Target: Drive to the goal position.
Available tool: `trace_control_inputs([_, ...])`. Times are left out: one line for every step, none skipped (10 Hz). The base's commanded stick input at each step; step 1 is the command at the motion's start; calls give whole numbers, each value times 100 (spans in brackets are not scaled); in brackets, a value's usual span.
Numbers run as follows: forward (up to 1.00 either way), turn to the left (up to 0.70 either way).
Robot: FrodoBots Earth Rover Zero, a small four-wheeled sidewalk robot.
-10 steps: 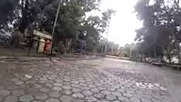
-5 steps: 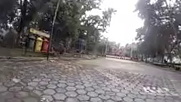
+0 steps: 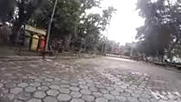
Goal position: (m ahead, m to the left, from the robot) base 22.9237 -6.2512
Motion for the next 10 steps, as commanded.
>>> trace_control_inputs([70, 0])
trace_control_inputs([70, 0])
trace_control_inputs([70, 0])
trace_control_inputs([70, 0])
trace_control_inputs([70, 0])
trace_control_inputs([70, 0])
trace_control_inputs([70, 0])
trace_control_inputs([70, 0])
trace_control_inputs([70, 0])
trace_control_inputs([70, 0])
